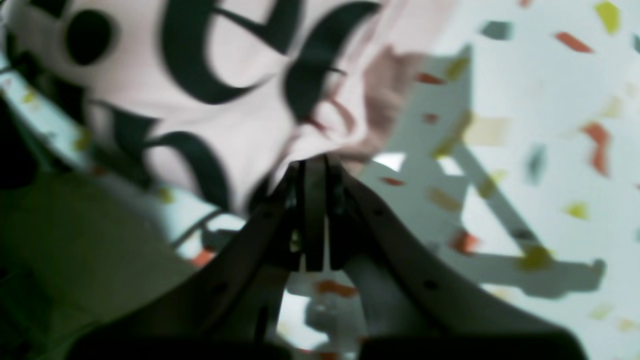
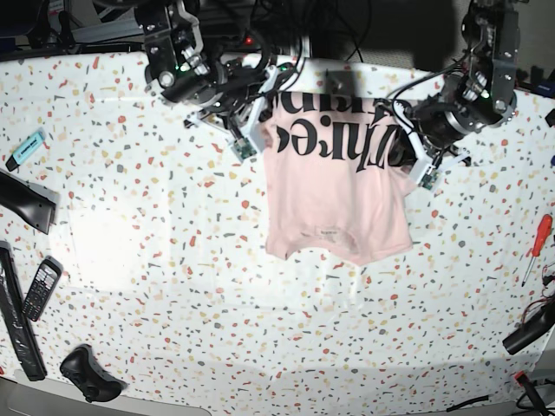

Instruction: Fold the T-shirt properly

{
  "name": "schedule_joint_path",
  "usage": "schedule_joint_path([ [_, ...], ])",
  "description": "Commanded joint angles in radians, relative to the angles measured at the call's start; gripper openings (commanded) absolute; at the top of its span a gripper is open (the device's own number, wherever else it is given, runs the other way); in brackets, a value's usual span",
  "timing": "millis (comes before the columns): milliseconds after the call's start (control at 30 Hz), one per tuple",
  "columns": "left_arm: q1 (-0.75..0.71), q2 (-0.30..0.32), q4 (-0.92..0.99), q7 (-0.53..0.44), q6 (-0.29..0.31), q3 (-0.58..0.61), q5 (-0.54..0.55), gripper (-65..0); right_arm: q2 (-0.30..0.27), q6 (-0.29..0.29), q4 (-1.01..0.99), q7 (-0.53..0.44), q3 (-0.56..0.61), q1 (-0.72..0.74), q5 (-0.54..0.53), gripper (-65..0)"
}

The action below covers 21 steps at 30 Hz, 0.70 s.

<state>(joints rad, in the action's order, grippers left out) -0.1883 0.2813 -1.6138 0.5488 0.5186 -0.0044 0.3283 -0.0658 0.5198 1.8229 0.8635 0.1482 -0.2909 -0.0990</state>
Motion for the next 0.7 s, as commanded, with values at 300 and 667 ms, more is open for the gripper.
schedule_joint_path([
  [300, -0.126, 0.063, -0.235, -0.016, -0.115, -0.119, 0.031, -65.0, 0.002, -0.007, 0.164, 0.002, -0.262, -0.058, -0.026, -65.0],
  [667, -0.486, 0.063, -0.414, 0.095, -0.115, -0.337, 0.13, -65.0, 0.002, -0.005, 0.389, 0.097, -0.472, -0.44, -0.232, -65.0],
])
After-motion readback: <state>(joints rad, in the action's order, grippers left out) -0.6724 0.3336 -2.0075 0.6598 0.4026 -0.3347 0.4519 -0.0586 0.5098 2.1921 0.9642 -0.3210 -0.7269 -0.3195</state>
